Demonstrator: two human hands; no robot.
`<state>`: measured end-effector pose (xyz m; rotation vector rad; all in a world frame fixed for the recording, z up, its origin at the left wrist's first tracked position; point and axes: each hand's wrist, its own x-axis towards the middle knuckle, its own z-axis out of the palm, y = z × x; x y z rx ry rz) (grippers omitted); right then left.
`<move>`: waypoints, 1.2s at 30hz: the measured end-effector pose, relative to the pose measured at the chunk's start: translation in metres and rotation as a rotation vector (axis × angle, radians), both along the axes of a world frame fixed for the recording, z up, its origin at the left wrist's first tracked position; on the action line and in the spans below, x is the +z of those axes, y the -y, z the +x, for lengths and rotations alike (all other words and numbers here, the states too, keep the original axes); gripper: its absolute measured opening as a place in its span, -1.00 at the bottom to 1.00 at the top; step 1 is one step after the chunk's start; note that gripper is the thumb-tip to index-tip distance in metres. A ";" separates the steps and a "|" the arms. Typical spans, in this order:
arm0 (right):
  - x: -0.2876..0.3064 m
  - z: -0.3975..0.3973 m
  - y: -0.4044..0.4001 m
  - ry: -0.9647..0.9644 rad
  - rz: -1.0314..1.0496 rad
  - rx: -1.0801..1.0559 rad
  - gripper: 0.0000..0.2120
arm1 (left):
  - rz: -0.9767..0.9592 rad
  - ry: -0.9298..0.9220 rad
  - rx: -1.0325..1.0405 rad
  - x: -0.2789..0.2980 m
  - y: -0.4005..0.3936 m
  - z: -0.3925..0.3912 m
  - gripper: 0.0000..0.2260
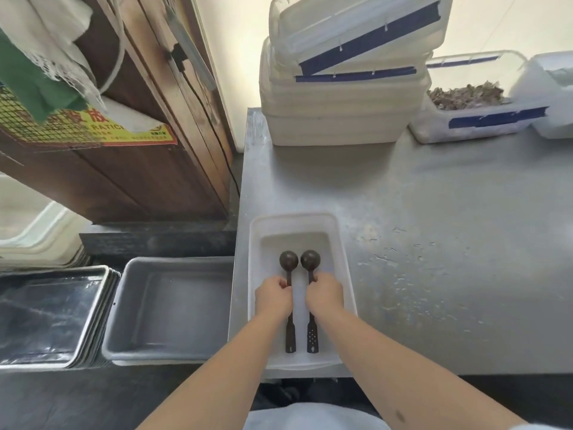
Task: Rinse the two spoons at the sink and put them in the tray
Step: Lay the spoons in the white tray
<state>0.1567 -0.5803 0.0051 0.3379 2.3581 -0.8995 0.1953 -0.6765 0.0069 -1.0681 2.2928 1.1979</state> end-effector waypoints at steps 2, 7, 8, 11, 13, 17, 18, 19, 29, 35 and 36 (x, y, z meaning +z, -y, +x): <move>-0.004 0.000 0.002 -0.017 0.032 0.011 -0.84 | -0.013 0.016 -0.002 -0.004 0.000 0.001 -0.79; -0.009 0.000 0.003 -0.077 0.056 0.034 -0.84 | 0.024 -0.045 0.088 -0.007 0.001 0.003 -0.93; -0.009 0.001 0.003 -0.086 0.058 0.038 -0.85 | 0.020 -0.065 0.089 -0.008 0.000 0.005 -0.93; -0.008 0.005 0.001 -0.163 0.055 0.078 -0.83 | -0.069 -0.118 -0.039 -0.007 0.000 0.011 -0.76; -0.007 0.010 -0.002 -0.234 0.065 0.215 -0.87 | -0.272 -0.135 -0.404 -0.005 0.003 0.015 -0.66; -0.007 0.019 -0.015 -0.315 0.193 0.673 -0.81 | -0.536 -0.093 -0.913 -0.008 0.003 0.028 -0.44; -0.008 0.020 -0.018 -0.319 0.245 0.746 -0.77 | -0.548 -0.064 -0.928 -0.009 0.003 0.031 -0.42; -0.007 0.021 -0.019 -0.315 0.282 0.791 -0.75 | -0.563 -0.039 -0.944 -0.009 0.003 0.033 -0.41; -0.009 0.024 -0.023 -0.327 0.326 0.880 -0.72 | -0.615 0.037 -0.942 -0.005 0.000 0.034 -0.32; -0.009 0.024 -0.023 -0.340 0.339 0.910 -0.70 | -0.607 0.052 -0.938 -0.004 -0.001 0.035 -0.32; -0.009 0.024 -0.023 -0.345 0.341 0.911 -0.69 | -0.609 0.056 -0.940 -0.004 -0.001 0.035 -0.31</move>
